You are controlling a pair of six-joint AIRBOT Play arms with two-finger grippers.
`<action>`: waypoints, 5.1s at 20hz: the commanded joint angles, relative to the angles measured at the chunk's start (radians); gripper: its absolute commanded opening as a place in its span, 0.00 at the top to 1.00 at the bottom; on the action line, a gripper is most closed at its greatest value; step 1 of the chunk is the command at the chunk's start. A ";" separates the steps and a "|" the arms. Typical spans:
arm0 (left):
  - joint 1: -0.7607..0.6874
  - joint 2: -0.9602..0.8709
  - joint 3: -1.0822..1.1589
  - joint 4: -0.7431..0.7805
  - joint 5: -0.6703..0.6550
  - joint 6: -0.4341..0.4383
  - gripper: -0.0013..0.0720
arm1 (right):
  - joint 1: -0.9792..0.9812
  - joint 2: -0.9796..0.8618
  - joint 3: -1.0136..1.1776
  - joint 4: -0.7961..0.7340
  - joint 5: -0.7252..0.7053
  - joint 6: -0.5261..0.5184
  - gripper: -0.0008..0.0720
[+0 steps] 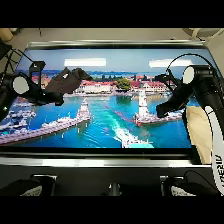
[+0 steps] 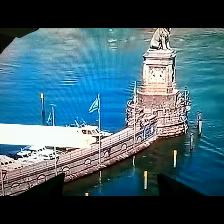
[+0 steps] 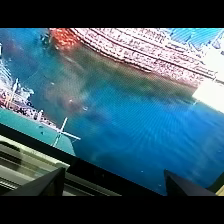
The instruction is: Fold the shirts.
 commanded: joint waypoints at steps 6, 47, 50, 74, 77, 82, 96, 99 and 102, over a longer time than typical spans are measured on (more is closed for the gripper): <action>0.001 0.001 0.000 0.000 0.000 0.000 0.00 | 0.000 0.000 0.000 0.000 0.000 0.000 0.07; 0.089 -0.282 0.755 -0.288 0.332 0.421 0.96 | 0.000 0.186 0.214 -0.124 -0.628 -0.170 0.07; -0.057 -0.018 0.755 -0.288 0.436 0.398 0.95 | 0.000 0.320 0.314 -0.142 -0.649 -0.169 0.07; -0.211 0.190 -0.318 -0.228 0.392 0.130 0.95 | 0.000 0.189 -0.614 0.382 -0.211 -0.332 0.04; -0.211 0.190 -0.318 -0.228 0.397 0.130 0.95 | 0.000 0.128 -0.687 0.395 -0.217 -0.363 0.04; -0.211 0.190 -0.318 -0.228 0.404 0.130 0.95 | 0.000 0.067 -0.692 0.450 -0.270 -0.361 0.05; -0.106 0.226 -0.237 -0.228 0.399 0.180 0.95 | -0.137 0.054 -0.224 0.318 -0.441 -0.229 0.95; -0.083 0.210 -0.268 -0.228 0.351 0.137 0.95 | -0.145 0.049 -0.013 0.211 -0.610 -0.224 0.95; -0.111 0.168 -0.379 -0.254 0.385 0.037 0.95 | -0.143 0.015 0.014 0.244 -0.699 -0.175 0.95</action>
